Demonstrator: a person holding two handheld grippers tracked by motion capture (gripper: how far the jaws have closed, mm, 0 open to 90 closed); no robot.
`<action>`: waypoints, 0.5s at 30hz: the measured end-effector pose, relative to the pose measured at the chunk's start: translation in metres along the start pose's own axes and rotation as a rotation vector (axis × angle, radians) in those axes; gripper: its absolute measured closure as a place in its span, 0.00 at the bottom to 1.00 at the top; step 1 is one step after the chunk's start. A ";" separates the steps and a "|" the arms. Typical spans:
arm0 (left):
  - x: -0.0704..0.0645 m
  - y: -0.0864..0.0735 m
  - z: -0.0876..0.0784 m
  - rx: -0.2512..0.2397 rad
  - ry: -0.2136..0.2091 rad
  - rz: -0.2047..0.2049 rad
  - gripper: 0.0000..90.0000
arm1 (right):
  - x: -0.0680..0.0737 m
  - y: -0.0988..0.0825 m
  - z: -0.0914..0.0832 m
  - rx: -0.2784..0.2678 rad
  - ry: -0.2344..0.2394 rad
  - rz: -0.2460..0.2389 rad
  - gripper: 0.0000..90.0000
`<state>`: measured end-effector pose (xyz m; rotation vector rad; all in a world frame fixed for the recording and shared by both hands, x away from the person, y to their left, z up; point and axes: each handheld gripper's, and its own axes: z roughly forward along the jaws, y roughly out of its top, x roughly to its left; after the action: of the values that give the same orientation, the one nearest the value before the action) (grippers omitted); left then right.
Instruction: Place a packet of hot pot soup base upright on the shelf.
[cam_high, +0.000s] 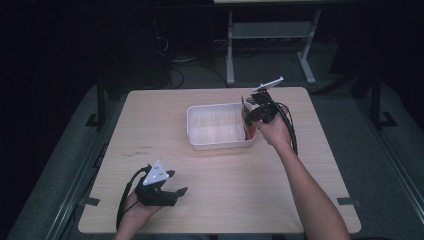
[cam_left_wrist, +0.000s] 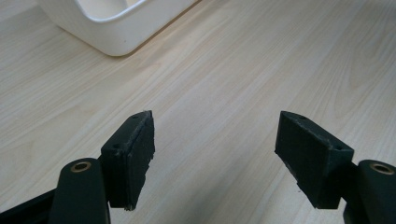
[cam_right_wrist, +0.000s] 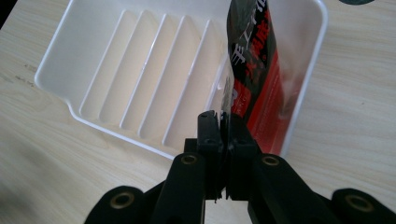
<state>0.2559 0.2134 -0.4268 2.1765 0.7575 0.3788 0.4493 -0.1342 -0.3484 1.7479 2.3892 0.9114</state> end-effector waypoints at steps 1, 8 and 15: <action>0.000 0.000 0.000 0.000 0.000 0.001 0.31 | -0.001 0.000 -0.001 -0.003 -0.005 0.000 0.94; 0.001 0.000 0.000 -0.001 -0.001 -0.005 0.31 | -0.010 -0.003 -0.008 -0.016 -0.010 0.014 0.88; 0.000 0.000 0.002 0.004 -0.005 -0.002 0.31 | -0.017 -0.008 -0.015 -0.029 0.010 0.016 0.80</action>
<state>0.2564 0.2121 -0.4280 2.1791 0.7589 0.3712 0.4435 -0.1577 -0.3445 1.7595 2.3582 0.9539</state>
